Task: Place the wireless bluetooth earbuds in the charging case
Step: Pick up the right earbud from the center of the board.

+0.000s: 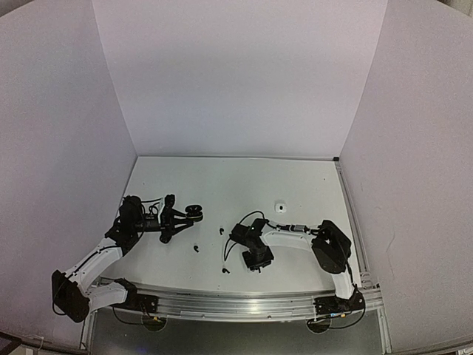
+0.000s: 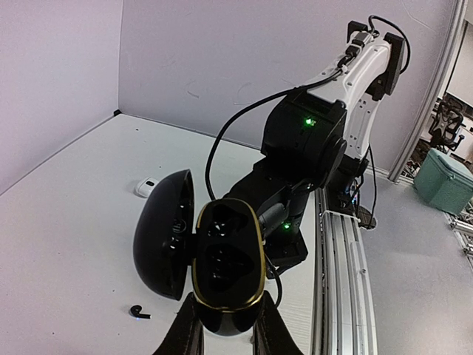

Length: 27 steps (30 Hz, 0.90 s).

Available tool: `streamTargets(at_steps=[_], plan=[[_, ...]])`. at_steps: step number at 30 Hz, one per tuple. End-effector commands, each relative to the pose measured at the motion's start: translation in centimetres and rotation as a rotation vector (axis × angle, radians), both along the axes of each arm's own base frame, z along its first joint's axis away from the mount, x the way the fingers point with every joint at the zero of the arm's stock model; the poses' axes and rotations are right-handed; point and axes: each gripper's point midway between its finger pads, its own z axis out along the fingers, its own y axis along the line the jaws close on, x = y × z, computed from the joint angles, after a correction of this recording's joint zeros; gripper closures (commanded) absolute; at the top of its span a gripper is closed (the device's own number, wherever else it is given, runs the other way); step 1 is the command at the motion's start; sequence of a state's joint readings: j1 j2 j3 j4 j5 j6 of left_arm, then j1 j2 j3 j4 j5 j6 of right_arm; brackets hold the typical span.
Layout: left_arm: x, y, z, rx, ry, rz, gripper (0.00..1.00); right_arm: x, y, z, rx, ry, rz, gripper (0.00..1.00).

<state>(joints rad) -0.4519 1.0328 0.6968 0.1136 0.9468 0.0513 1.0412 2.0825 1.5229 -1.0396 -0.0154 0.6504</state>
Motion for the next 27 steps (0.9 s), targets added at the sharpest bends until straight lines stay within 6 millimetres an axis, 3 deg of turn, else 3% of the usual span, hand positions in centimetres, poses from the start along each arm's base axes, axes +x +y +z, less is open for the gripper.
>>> streamTargets(at_steps=[1, 17, 27], plan=[[-0.3, 0.0, 1.0, -0.018, -0.044, -0.004, 1.0, -0.5, -0.3, -1.1, -0.024, 0.038, 0.01, 0.65], [-0.4, 0.1, 1.1, -0.016, -0.049, -0.008, 1.0, 0.4, 0.0, -1.9, -0.041, 0.008, 0.015, 0.72], [-0.4, 0.1, 1.1, -0.016, -0.05, -0.007, 1.0, 0.7, 0.4, -1.8, -0.029, 0.002, 0.016, 0.88]])
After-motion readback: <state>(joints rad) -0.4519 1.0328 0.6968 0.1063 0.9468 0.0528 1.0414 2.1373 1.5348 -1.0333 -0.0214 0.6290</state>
